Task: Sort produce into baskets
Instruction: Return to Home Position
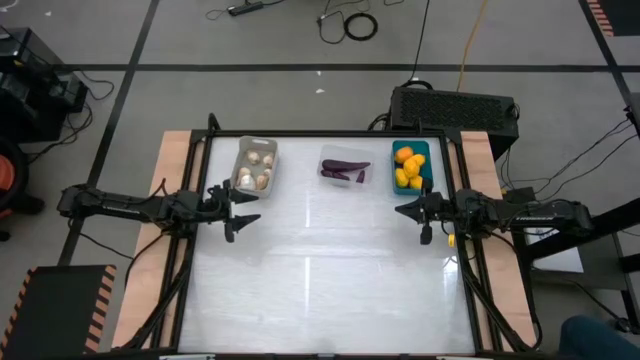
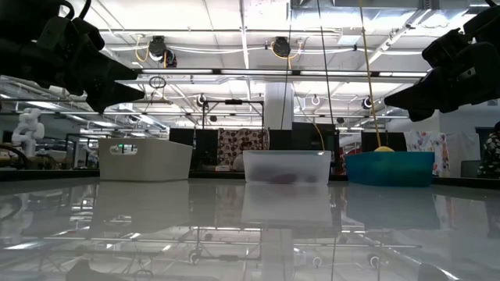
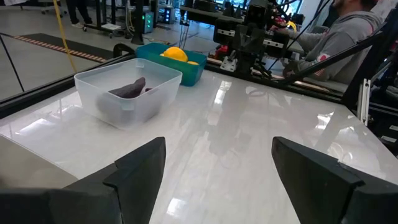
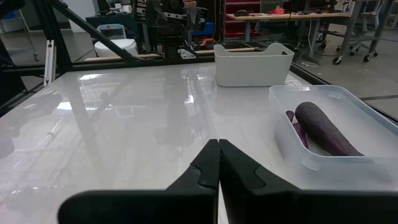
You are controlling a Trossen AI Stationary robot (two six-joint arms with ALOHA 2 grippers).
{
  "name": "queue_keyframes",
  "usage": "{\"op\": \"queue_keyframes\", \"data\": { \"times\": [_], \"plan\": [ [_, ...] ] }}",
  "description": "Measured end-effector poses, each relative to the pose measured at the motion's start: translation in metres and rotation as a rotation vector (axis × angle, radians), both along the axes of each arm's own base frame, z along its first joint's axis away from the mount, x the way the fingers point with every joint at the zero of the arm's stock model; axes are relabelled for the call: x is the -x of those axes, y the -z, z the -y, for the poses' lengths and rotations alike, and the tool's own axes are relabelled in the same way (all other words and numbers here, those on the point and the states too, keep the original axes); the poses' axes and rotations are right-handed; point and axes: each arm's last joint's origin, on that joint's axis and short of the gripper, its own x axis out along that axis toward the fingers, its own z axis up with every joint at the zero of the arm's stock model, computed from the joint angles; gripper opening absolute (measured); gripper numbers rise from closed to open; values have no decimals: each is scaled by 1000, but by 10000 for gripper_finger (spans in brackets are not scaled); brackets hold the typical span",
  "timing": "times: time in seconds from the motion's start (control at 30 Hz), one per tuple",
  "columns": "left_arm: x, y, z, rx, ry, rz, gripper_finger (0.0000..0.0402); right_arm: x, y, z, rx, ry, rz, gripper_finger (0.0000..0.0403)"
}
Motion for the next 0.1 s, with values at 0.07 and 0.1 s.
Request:
{"op": "queue_keyframes", "data": {
  "times": [0.07,0.1],
  "plan": [
    [0,0,0,0,0,0,301,0,0,0,0,0,0,0],
    [0,0,0,0,0,0,301,0,0,0,0,0,0,0]
  ]
}}
